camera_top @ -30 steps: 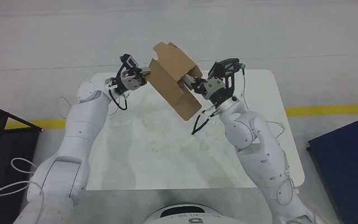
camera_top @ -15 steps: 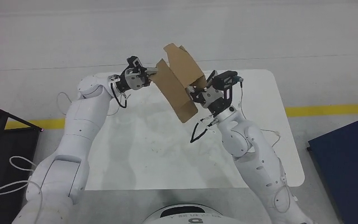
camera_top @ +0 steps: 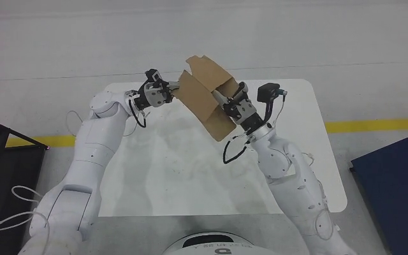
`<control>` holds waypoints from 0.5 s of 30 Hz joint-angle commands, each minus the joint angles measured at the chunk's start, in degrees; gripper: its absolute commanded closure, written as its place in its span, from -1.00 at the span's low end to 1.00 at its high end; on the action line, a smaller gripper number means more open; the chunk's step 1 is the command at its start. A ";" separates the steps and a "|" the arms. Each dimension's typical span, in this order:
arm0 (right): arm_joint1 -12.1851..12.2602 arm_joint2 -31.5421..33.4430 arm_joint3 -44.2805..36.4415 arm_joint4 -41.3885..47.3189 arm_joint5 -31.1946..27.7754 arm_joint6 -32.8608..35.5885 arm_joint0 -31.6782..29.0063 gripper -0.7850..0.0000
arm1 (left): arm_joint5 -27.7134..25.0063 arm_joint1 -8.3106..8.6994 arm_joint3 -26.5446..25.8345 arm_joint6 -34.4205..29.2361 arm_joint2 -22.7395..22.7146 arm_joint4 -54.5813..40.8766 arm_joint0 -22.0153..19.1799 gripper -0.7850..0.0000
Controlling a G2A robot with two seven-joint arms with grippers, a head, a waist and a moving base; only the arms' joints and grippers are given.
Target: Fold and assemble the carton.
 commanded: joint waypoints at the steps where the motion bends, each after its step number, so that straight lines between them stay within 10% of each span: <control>1: 0.06 0.56 0.12 1.79 -0.98 -0.10 -0.59 -0.80 | -0.70 0.02 -0.26 -0.60 -0.12 -0.54 0.27 1.00; 15: 0.87 5.27 -4.15 -7.40 3.37 -6.59 -7.88 -0.93 | -4.19 0.00 -0.16 -6.02 -0.97 -5.32 0.94 1.00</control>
